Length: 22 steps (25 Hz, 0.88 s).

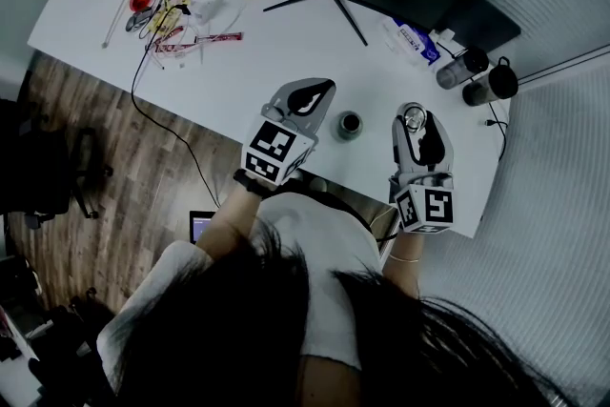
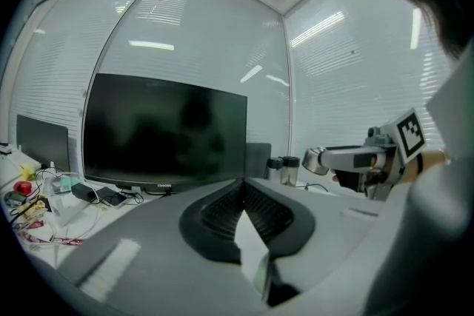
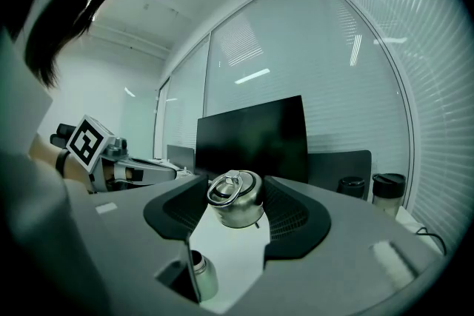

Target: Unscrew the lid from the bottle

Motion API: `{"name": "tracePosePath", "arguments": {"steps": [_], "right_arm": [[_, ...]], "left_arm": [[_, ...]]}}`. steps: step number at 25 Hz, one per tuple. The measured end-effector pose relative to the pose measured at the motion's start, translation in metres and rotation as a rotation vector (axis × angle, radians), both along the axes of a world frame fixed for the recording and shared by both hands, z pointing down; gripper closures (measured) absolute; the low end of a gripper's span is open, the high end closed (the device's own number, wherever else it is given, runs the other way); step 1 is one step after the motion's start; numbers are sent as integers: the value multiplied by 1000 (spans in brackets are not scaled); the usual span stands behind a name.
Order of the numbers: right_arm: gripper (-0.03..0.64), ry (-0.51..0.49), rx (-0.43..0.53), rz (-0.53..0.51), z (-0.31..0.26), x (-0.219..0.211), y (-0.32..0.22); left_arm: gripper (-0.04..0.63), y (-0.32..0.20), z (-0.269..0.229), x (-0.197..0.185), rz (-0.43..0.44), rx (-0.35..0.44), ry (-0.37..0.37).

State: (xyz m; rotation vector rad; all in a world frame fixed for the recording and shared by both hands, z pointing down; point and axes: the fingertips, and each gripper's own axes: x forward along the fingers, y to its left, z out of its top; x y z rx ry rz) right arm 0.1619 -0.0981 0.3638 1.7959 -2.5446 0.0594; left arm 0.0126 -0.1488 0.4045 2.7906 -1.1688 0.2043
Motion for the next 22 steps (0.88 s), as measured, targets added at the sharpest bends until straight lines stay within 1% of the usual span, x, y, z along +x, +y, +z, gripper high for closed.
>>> {"name": "tracePosePath", "arguments": {"steps": [22], "right_arm": [[383,-5,-10,-18,3,-14,-8]], "left_arm": [[537,-4,-5,-10,-8,10,-3]]}}
